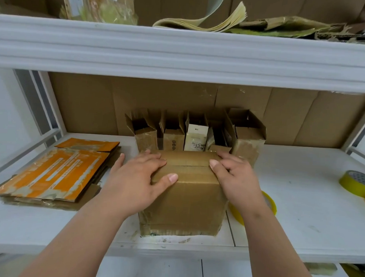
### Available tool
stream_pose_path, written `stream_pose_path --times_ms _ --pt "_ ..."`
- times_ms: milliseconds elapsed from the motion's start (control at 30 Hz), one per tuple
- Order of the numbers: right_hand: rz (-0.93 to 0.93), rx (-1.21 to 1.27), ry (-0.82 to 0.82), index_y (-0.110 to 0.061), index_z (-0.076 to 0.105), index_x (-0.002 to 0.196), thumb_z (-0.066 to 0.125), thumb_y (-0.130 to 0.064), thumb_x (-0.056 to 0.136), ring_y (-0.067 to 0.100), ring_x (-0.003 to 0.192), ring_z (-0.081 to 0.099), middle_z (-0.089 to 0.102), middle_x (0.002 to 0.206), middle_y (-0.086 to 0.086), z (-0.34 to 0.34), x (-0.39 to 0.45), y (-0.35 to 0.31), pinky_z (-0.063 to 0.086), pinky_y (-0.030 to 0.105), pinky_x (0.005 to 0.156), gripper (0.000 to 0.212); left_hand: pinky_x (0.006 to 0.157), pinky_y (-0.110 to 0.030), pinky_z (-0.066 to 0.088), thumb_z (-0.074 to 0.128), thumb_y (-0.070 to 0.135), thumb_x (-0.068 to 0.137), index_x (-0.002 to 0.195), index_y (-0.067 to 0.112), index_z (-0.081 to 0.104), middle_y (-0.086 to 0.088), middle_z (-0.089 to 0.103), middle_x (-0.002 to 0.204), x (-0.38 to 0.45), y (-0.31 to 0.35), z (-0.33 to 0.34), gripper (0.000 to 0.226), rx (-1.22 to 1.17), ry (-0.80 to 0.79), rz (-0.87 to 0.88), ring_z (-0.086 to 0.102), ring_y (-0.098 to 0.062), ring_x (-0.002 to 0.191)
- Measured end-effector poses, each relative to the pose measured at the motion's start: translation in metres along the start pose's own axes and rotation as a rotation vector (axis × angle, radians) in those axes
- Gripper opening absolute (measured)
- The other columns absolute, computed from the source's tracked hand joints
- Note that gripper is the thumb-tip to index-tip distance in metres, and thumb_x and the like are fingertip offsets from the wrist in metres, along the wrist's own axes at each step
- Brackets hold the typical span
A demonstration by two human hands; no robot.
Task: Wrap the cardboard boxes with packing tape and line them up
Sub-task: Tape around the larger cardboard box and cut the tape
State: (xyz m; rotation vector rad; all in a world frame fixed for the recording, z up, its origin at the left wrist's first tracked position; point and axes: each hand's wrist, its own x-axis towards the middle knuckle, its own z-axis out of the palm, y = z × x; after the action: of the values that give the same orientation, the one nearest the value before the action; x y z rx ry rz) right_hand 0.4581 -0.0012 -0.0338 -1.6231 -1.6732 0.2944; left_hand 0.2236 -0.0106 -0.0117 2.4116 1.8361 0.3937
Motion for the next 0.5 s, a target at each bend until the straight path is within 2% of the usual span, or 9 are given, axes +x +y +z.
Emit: stream_pose_path --times_ms 33,100,167,200,267,367,433,500 --pt "-0.002 0.020 0.007 -0.028 0.075 0.109 0.047 -0.044 0.100 0.009 0.134 0.036 0.052 0.140 -0.021 -0.002 -0.004 -0.001 0.022 0.034 0.117 0.033 0.123 -0.047 0.001 0.002 0.086 0.072 0.149 0.040 0.034 0.023 0.023 0.159 0.000 0.002 -0.001 0.096 0.019 -0.012 -0.009 0.007 -0.001 0.149" --pt "0.067 0.253 0.098 -0.027 0.068 0.124 0.039 -0.045 0.103 0.001 0.129 0.037 0.049 0.136 -0.024 -0.004 -0.016 -0.002 0.024 0.028 0.112 0.040 0.123 -0.048 -0.001 0.003 0.083 0.070 0.151 0.039 0.033 0.023 0.021 0.160 -0.001 0.005 -0.003 0.097 0.030 -0.017 -0.018 0.005 -0.001 0.150" --pt "0.230 0.487 0.264 -0.032 0.059 0.134 0.036 -0.040 0.105 0.000 0.124 0.040 0.049 0.132 -0.021 -0.001 -0.027 0.009 0.029 0.025 0.105 0.038 0.123 -0.048 -0.003 0.004 0.080 0.073 0.151 0.038 0.033 0.023 0.019 0.161 -0.002 0.006 -0.002 0.093 0.023 -0.015 -0.030 0.003 -0.001 0.150" --pt "0.311 0.502 0.326 -0.031 0.056 0.137 0.038 -0.035 0.105 0.003 0.121 0.042 0.051 0.133 -0.017 0.001 -0.031 0.020 0.031 0.026 0.102 0.036 0.123 -0.048 -0.004 0.004 0.079 0.075 0.152 0.037 0.032 0.022 0.018 0.161 -0.003 0.007 -0.002 0.091 0.019 -0.013 -0.032 0.002 -0.001 0.150" --pt "0.449 0.323 0.292 -0.023 0.052 0.139 0.048 -0.023 0.100 0.014 0.119 0.049 0.052 0.140 -0.003 0.005 -0.033 0.047 0.037 0.030 0.101 0.039 0.123 -0.047 -0.005 0.005 0.074 0.082 0.153 0.036 0.029 0.022 0.016 0.161 -0.006 0.009 0.000 0.084 0.028 -0.016 -0.036 -0.001 -0.001 0.150" --pt "0.525 -0.160 -0.032 -0.018 0.055 0.133 0.055 -0.025 0.088 0.026 0.123 0.052 0.058 0.133 0.006 0.016 -0.038 0.080 0.039 0.037 0.107 0.045 0.123 -0.046 -0.005 0.011 0.057 0.099 0.155 0.035 0.024 0.021 0.013 0.162 -0.008 0.010 0.003 0.062 0.013 -0.010 -0.055 -0.003 -0.001 0.150" --pt "0.504 -0.439 -0.193 -0.022 0.053 0.132 0.053 -0.029 0.085 0.022 0.129 0.047 0.060 0.130 0.000 0.025 -0.043 0.089 0.024 0.041 0.117 0.047 0.124 -0.044 -0.004 0.013 0.044 0.104 0.155 0.034 0.023 0.021 0.014 0.162 -0.009 0.010 0.004 0.053 -0.036 0.000 -0.066 -0.003 0.000 0.150" --pt "0.489 -0.541 -0.215 -0.027 0.054 0.131 0.049 -0.024 0.086 0.018 0.134 0.040 0.059 0.128 -0.004 0.029 -0.048 0.091 0.009 0.047 0.120 0.045 0.124 -0.043 -0.002 0.018 0.035 0.106 0.155 0.032 0.026 0.019 0.017 0.162 -0.010 0.009 0.006 0.049 -0.101 0.019 -0.075 -0.001 -0.001 0.150"
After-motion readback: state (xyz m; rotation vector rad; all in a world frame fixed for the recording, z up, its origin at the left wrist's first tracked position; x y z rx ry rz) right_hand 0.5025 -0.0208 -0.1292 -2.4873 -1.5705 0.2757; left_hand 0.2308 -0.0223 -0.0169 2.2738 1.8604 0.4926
